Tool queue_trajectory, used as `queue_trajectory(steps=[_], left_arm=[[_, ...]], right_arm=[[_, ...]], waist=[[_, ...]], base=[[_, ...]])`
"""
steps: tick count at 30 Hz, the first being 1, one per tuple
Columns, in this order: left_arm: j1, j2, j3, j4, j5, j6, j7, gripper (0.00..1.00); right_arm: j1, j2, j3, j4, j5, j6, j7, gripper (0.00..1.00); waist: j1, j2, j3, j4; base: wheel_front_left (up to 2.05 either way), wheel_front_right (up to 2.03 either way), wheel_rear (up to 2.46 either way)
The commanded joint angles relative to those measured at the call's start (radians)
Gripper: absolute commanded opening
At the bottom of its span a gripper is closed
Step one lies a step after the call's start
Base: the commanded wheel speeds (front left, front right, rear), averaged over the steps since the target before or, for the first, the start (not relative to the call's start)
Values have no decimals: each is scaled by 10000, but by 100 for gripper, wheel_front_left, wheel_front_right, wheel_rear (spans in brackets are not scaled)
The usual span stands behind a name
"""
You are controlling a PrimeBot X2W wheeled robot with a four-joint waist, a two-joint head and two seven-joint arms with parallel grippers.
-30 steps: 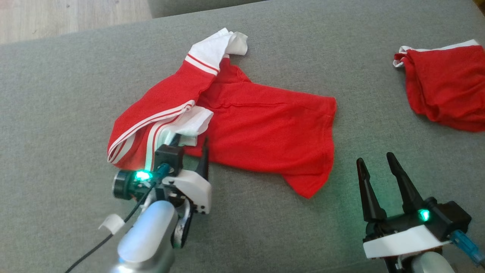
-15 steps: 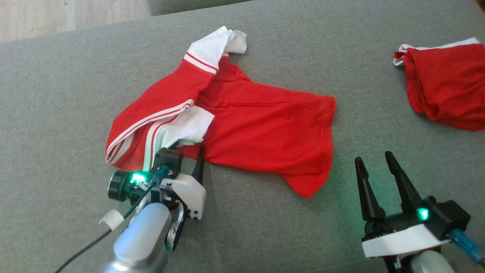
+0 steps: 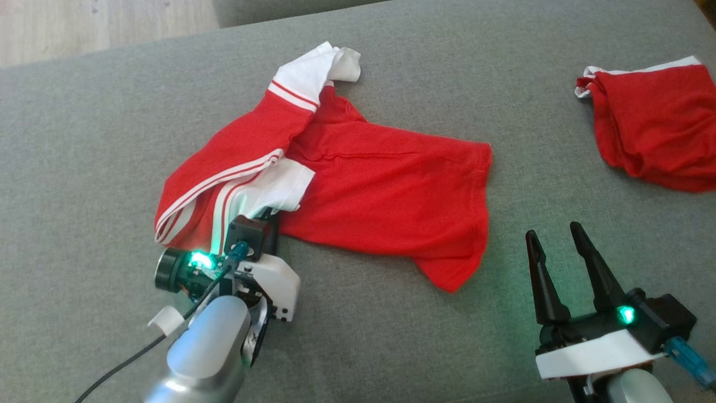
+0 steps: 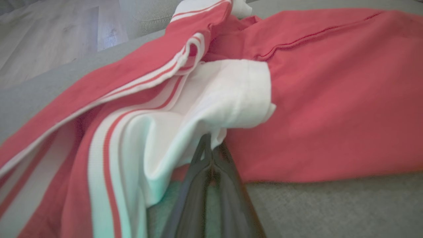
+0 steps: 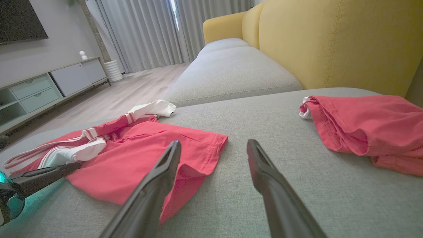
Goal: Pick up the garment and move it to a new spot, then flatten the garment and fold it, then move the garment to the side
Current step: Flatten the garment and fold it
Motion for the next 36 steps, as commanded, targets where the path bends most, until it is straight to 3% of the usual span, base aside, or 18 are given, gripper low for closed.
queue_trajectory(steps=[1,7,12,13,18,23,29,36], left_arm=[[-432,167,218,-222,-17,-55,-78,0],[-115,300,20,-1277,-159,-409,0,0],[586,982,-34,-3458,-407,-667,705,0],[869,1398,43,-4570,-474,-636,1065,0],[1462,2621,428,-7182,-331,-182,2058,0],[1813,3492,1103,-8568,-219,388,2525,0],[1656,3839,1535,-8903,-166,602,2502,0],[1038,3907,1647,-8843,6,618,2481,0]], right_arm=[[-189,-178,172,-314,42,-9,-38,100],[50,-127,72,-221,-12,-9,-38,100],[267,-124,-18,-140,-28,-9,-38,100],[334,-133,-54,-126,-29,-9,-38,100],[407,-143,-192,29,-93,-9,-38,100],[13,-301,-300,838,190,-9,-38,100],[-1446,-930,254,2868,1756,-9,218,100],[-3262,-2008,1216,3637,5108,-9,2140,100]], waist=[[0,0,-35,30],[0,0,-394,258],[0,0,-783,615],[0,0,-921,778],[0,0,-1144,1128],[0,0,-1055,1426],[0,0,-711,1632],[0,0,-58,1752]], base=[[0,0,0],[0,0,0],[0,0,0],[0,0,0],[0,0,0],[0,0,0],[0,0,0],[0,0,0]])
